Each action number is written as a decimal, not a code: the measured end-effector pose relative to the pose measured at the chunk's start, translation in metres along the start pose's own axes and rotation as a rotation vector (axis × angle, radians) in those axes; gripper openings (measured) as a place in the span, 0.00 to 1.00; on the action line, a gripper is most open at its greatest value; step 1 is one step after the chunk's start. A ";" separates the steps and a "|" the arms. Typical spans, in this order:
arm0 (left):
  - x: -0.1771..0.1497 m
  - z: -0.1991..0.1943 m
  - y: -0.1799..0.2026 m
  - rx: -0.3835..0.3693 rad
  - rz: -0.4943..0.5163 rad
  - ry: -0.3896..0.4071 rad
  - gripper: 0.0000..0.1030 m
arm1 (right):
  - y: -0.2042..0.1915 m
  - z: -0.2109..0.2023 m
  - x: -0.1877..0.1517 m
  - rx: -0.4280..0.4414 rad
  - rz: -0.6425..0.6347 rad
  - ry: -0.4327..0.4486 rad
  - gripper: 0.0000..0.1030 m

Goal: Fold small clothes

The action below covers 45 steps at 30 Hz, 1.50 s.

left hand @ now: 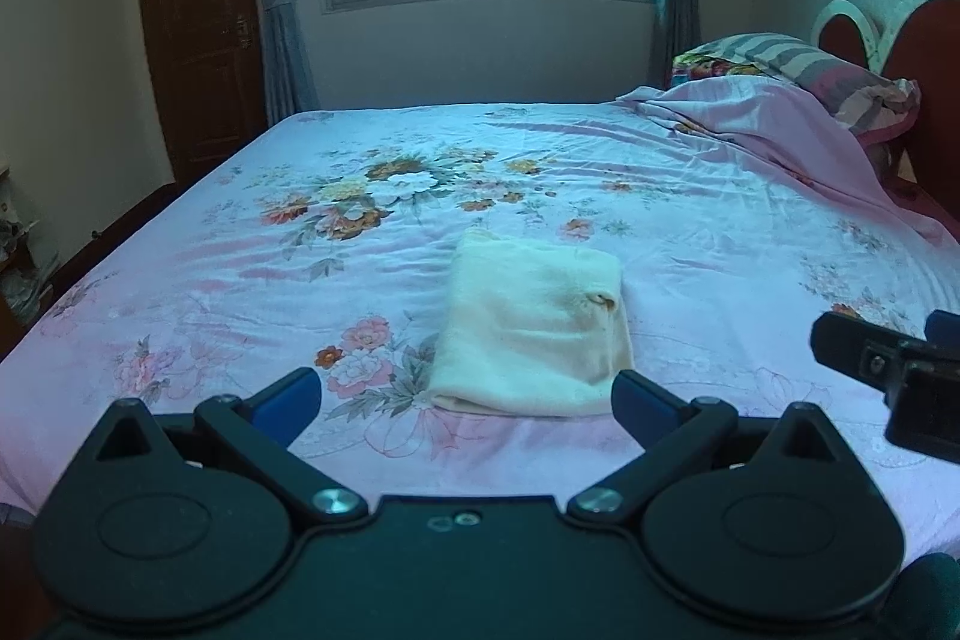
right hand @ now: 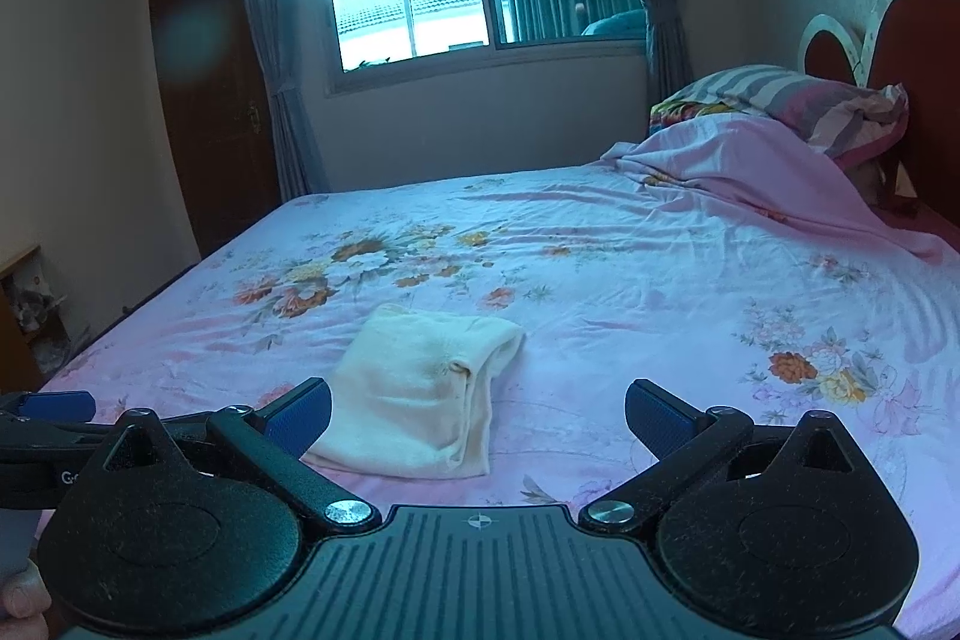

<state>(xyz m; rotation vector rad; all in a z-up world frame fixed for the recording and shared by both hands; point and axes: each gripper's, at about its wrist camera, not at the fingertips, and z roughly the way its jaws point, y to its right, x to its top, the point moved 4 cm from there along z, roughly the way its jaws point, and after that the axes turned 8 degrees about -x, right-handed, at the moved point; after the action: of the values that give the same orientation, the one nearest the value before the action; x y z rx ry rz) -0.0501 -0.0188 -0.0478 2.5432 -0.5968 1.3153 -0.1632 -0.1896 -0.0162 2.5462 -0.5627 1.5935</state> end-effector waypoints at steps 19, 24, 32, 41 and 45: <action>0.000 0.007 -0.015 0.007 -0.018 0.000 0.98 | -0.012 0.014 -0.002 -0.025 -0.028 -0.029 1.00; 0.002 0.011 -0.022 0.010 -0.032 0.000 0.98 | -0.019 0.022 -0.001 -0.021 -0.049 -0.038 1.00; 0.003 0.018 -0.026 0.015 -0.034 -0.005 0.98 | -0.026 0.032 -0.002 -0.016 -0.068 -0.052 1.00; 0.005 0.024 -0.029 0.018 -0.031 -0.009 0.98 | -0.028 0.040 -0.002 -0.009 -0.067 -0.067 1.00; 0.006 0.026 -0.027 0.017 -0.026 -0.009 0.98 | -0.029 0.042 -0.001 -0.010 -0.068 -0.068 1.00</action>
<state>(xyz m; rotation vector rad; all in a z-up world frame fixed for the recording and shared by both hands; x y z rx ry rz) -0.0159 -0.0053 -0.0579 2.5628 -0.5546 1.3056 -0.1174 -0.1737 -0.0329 2.5913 -0.4833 1.4840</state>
